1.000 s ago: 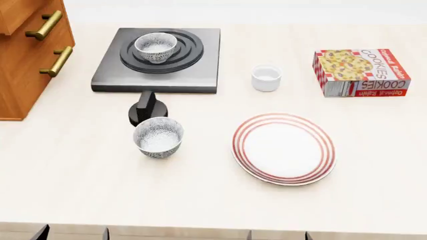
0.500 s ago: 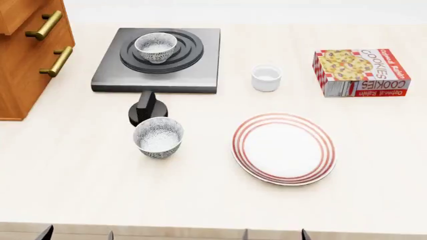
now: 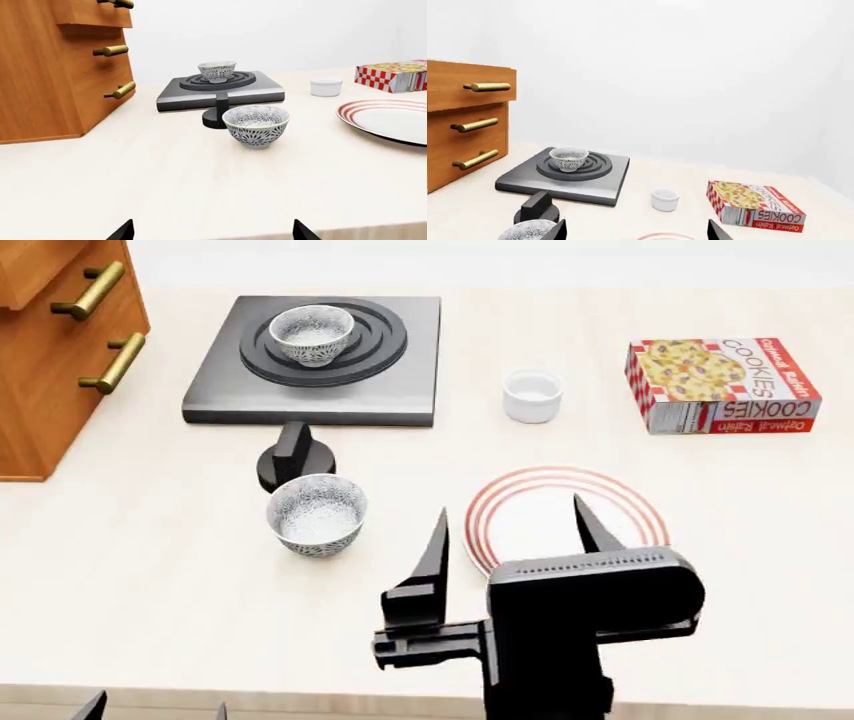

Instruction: Pick the akita bowl on the stove and place it on the plate.

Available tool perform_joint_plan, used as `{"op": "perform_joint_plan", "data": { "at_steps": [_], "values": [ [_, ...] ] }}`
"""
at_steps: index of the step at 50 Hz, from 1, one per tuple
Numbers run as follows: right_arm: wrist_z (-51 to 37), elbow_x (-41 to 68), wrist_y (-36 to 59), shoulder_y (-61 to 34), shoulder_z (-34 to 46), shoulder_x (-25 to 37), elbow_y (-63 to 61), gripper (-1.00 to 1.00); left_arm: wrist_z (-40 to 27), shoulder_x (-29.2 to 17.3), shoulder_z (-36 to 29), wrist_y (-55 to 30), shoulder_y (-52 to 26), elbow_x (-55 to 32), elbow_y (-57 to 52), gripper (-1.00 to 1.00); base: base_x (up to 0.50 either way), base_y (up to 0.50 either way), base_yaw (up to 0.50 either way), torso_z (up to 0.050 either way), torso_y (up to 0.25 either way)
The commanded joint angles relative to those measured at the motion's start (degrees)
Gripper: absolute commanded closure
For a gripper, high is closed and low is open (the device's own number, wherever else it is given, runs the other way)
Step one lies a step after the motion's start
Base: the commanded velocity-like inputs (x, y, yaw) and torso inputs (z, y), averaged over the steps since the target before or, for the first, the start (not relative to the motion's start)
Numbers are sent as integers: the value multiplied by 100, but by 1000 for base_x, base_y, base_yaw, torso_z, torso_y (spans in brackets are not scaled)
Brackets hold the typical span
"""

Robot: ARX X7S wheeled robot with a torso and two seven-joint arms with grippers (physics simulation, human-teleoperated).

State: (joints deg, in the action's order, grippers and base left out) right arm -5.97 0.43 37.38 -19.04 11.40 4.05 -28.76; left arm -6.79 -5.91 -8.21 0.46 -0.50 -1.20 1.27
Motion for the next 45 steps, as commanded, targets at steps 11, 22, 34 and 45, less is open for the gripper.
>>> {"op": "perform_joint_plan", "data": {
  "at_steps": [11,22,34,45],
  "values": [
    [433,495,3893,-3423,-846,234,-910,-100,-21,-8,34,-3,-25,-199,17,-100,0,0,0,0,0],
    [706,556,4150,-3228,-1458,860,-1055,-100,-93,-64,-39,-52,-51,-246,-3,-100,0,0,0,0,0],
    [658,461,3591,-2348,-1593,1021,-1153,-100,-153,-115,-100,5,-60,-303,46,-100,0,0,0,0,0],
    [629,492,3313,-2081,-1775,917,-1106,-100,-206,-156,-133,25,-63,-377,44,-100,0,0,0,0,0]
  ]
}}
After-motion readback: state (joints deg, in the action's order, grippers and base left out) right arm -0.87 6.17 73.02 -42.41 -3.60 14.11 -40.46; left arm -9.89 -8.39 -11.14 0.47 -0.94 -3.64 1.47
